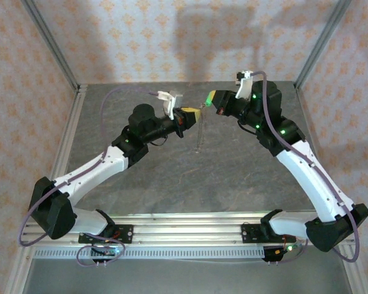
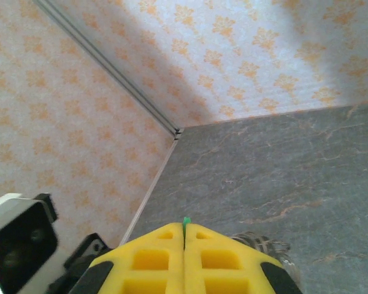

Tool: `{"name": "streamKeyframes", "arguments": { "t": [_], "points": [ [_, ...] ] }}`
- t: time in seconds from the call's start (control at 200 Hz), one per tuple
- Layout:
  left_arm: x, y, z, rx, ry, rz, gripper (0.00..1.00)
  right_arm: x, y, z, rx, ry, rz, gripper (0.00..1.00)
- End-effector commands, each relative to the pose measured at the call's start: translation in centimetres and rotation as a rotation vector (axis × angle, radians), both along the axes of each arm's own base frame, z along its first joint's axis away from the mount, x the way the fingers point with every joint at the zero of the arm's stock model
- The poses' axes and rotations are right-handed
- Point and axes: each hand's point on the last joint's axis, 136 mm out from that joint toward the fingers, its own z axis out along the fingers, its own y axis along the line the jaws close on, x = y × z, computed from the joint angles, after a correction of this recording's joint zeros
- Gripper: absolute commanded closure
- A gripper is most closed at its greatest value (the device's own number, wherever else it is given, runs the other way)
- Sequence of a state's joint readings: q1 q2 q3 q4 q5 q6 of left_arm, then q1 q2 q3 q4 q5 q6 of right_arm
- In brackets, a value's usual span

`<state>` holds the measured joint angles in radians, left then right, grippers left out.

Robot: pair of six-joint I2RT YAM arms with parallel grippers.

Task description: Put the keys on the keyring

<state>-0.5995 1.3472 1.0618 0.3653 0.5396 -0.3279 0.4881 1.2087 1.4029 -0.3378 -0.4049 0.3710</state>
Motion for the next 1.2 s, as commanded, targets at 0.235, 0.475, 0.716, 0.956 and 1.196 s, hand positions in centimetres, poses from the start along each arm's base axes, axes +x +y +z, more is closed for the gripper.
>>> {"name": "streamKeyframes", "arguments": {
  "t": [0.235, 0.475, 0.716, 0.956, 1.196],
  "points": [
    [-0.3, 1.9, 3.7, -0.078, -0.078, 0.033, 1.00, -0.4, -1.1, -0.2, 0.045, -0.014, -0.007, 1.00],
    [-0.1, 1.8, 3.2, -0.058, -0.065, 0.027, 1.00, -0.8, -0.9, -1.9, 0.070, 0.021, 0.005, 1.00],
    [-0.1, 1.6, 1.3, -0.001, -0.020, 0.016, 0.87, -1.1, -0.8, -1.1, 0.083, 0.011, 0.019, 1.00],
    [0.4, 1.6, -0.4, 0.046, 0.009, 0.035, 0.70, -1.6, -0.4, 0.5, 0.097, -0.018, 0.055, 1.00],
    [-0.2, 0.5, -1.1, 0.057, 0.033, -0.036, 0.54, -1.7, -0.3, 1.9, 0.117, -0.035, 0.063, 1.00]
  ]
}}
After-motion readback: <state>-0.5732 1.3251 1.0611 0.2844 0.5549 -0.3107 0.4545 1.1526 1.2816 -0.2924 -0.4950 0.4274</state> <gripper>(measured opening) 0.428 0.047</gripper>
